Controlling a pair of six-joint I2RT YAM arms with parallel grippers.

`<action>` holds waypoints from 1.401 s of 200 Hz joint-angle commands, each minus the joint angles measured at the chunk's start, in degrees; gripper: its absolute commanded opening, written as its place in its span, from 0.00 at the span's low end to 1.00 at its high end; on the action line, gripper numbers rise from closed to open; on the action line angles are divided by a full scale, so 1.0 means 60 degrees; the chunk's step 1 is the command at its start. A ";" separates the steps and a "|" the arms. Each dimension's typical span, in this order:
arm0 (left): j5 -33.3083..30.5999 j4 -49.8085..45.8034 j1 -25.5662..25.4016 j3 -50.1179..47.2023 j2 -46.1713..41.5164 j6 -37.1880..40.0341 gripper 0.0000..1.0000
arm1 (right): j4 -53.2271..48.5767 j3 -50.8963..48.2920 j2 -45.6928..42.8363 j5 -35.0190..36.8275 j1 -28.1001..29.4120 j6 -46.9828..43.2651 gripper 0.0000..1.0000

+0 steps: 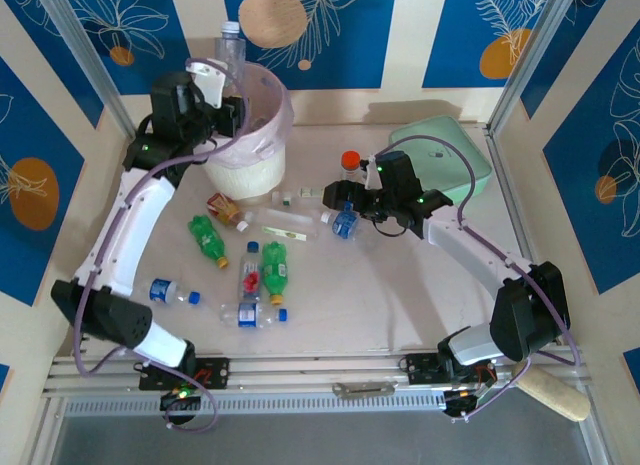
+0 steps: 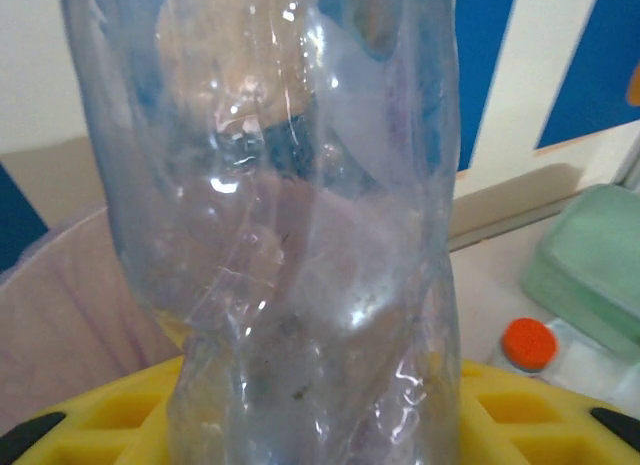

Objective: Put the plastic bottles in the bin

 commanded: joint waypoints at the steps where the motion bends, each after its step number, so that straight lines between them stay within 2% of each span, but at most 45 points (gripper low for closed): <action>1: 0.0284 -0.1318 0.0453 0.1213 0.0845 0.0542 0.49 | -0.0280 0.0206 -0.0104 0.0129 0.0074 -0.0242 0.99; 33: 0.0422 -0.2219 0.0851 0.2312 0.1933 0.0510 0.51 | -0.0336 0.0098 -0.0249 0.0246 0.0069 -0.0261 0.99; 77: 0.0614 -0.2986 0.1080 0.2910 0.2868 0.0370 0.51 | -0.0465 0.0098 -0.0359 0.0325 0.0070 -0.0304 0.99; 114: 0.0710 -0.3254 0.1142 0.2995 0.3181 0.0273 0.52 | -0.0497 0.0025 -0.0440 0.0354 0.0085 -0.0290 0.99; 153: 0.0799 -0.3233 0.1140 0.2981 0.3179 0.0144 0.60 | -0.0482 -0.0008 -0.0492 0.0290 0.0103 -0.0334 0.99; 179: 0.0789 -0.3196 0.1139 0.2981 0.3009 0.0018 0.77 | -0.0468 -0.0048 -0.0556 0.0387 0.0114 -0.0334 0.99; 226: 0.1106 -0.3133 0.1138 0.2812 0.2270 -0.0365 0.82 | -0.0381 -0.0157 -0.0657 0.0423 0.0183 -0.0334 0.99; 233: 0.1121 -0.3070 0.1140 0.2660 0.2042 -0.0437 0.87 | -0.0340 -0.0205 -0.0670 0.0433 0.0198 -0.0334 0.99; 249: 0.1132 -0.2842 0.1138 0.1978 0.1378 -0.0551 1.00 | -0.0257 -0.0295 -0.0689 0.0464 0.0216 -0.0320 0.99; 280: 0.0969 -0.2022 0.1139 -0.0154 -0.0346 -0.1127 1.00 | -0.0034 -0.0407 -0.0623 0.0493 0.0231 -0.0319 0.99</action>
